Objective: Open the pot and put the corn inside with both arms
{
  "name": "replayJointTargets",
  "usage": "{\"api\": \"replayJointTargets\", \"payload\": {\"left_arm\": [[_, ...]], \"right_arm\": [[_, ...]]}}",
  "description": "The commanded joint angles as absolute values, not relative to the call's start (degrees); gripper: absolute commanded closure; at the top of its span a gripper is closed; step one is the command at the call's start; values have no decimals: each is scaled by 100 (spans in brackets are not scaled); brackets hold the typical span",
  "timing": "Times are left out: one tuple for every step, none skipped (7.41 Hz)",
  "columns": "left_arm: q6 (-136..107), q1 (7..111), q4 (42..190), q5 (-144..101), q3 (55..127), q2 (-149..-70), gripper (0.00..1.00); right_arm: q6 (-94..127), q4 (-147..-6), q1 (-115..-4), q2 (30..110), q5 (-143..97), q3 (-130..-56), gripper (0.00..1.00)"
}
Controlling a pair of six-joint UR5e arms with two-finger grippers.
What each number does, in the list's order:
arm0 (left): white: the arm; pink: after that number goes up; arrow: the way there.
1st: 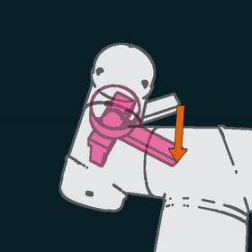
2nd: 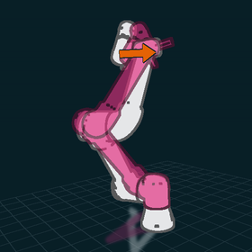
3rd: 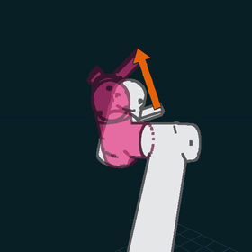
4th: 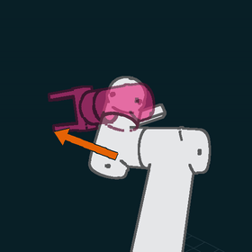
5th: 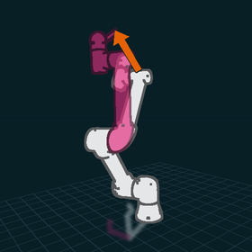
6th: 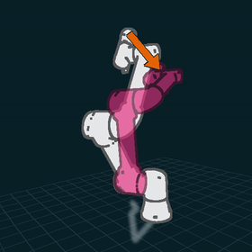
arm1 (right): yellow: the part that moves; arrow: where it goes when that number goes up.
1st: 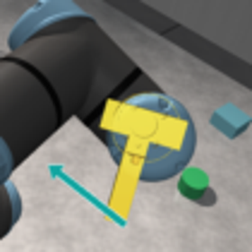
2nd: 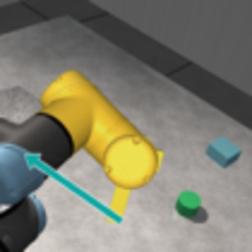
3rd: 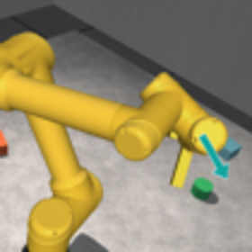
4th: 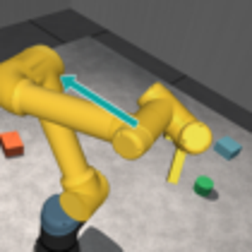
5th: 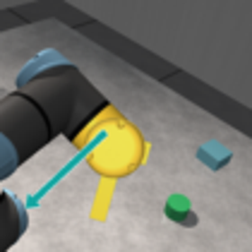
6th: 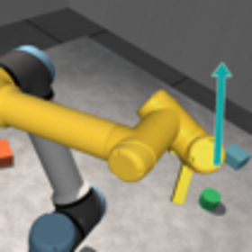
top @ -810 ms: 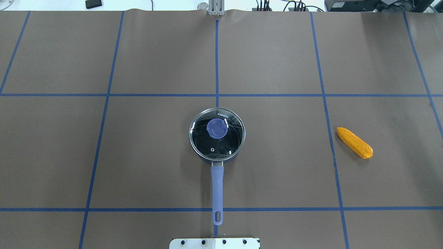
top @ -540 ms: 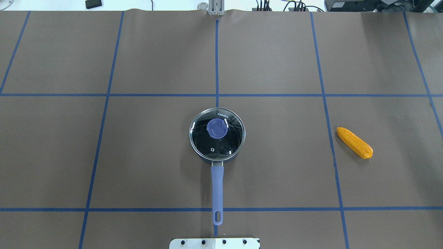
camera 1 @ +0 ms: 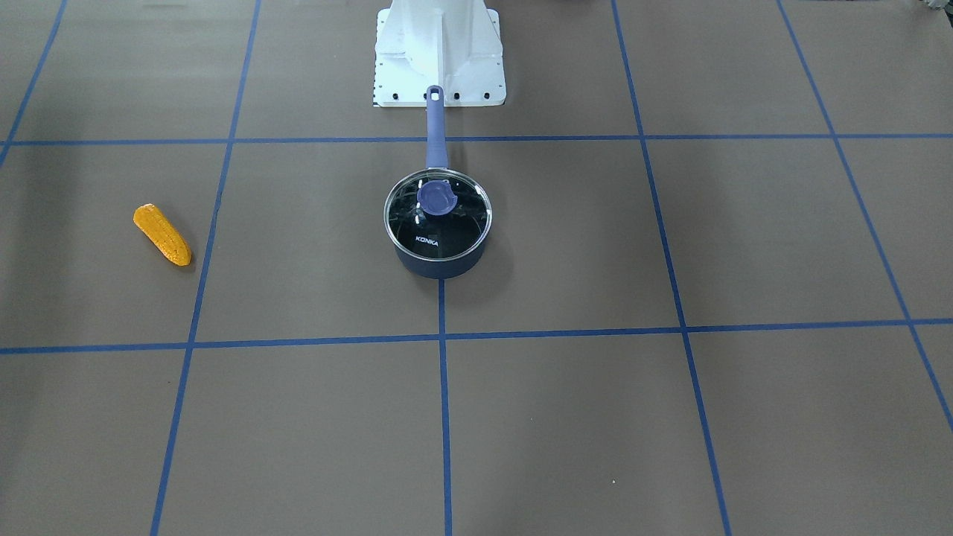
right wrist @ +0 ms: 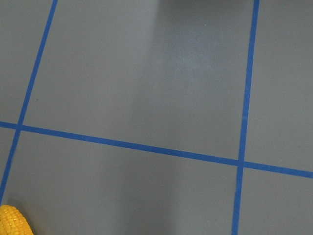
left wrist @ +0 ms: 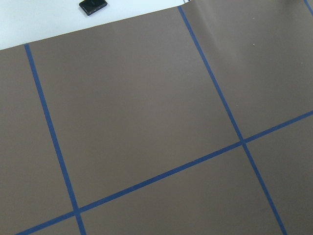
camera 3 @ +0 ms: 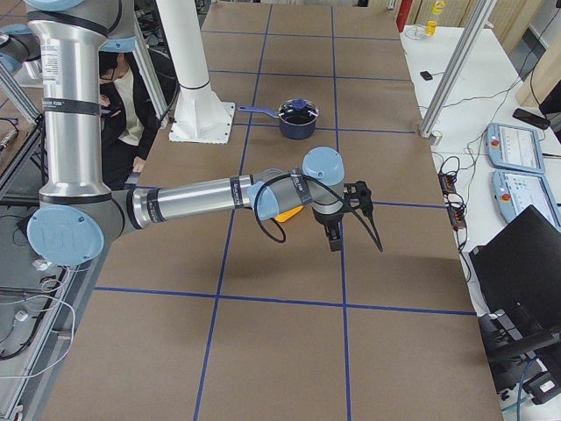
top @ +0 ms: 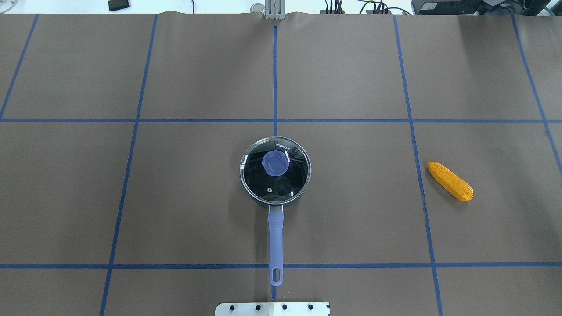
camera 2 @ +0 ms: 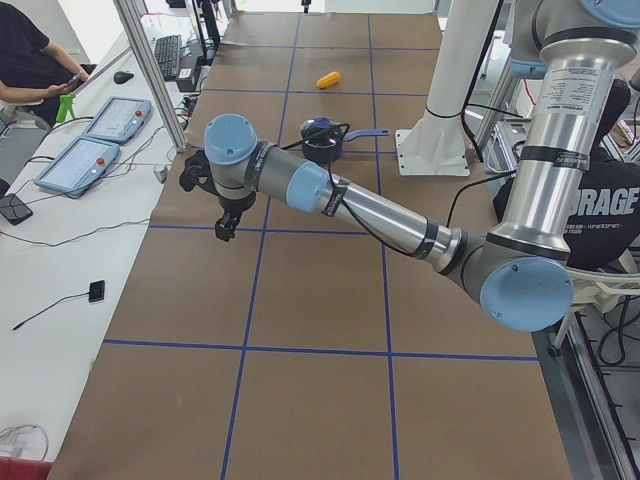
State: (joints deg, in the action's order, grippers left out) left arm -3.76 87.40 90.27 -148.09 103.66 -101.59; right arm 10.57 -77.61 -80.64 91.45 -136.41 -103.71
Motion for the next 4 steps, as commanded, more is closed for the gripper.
{"api": "replayJointTargets", "payload": {"left_arm": [[-1996,8089,9595,-14740,10555,-10440,2],[-2395,7851,9667,-14722,10608,-10563,2],[-2800,7605,9668,-14713,10626,-10791,2],[-3474,7176,9659,-14356,10765,-11106,2]], "right_arm": [[1098,-7717,-7193,9123,-13641,-10572,0],[1151,-7708,-6876,9132,-13615,-10756,0],[1134,-7691,-6560,9114,-13588,-10801,0],[1160,-7630,-6113,8940,-13466,-10750,0]]}}
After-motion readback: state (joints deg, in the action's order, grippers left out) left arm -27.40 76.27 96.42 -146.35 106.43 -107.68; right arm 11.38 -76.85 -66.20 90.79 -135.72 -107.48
